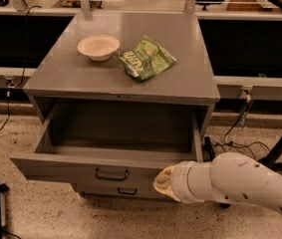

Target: Close top drawer

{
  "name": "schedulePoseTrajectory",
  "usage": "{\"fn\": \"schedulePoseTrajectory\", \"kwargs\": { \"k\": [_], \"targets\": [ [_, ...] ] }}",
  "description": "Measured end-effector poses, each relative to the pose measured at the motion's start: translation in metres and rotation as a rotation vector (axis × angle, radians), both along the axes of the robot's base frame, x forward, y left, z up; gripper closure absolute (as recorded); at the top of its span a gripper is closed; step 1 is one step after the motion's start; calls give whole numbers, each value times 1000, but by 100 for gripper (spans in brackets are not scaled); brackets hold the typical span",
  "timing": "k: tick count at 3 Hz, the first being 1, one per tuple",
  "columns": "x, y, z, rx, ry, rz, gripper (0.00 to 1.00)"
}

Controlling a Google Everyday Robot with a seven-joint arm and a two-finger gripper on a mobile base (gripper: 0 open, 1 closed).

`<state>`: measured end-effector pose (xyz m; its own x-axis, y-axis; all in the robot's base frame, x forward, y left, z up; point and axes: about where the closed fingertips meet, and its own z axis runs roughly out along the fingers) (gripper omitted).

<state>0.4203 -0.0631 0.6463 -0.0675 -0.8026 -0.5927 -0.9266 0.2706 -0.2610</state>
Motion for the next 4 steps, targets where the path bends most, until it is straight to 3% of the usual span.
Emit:
{"fn": "schedulePoseTrajectory", "kwargs": {
  "k": [1,2,4],
  "targets": [
    [72,8,5,-16,-52,21,100],
    [78,11,1,-28,-54,34,100],
    [120,5,-19,-5,-54,25,100]
  ]
}}
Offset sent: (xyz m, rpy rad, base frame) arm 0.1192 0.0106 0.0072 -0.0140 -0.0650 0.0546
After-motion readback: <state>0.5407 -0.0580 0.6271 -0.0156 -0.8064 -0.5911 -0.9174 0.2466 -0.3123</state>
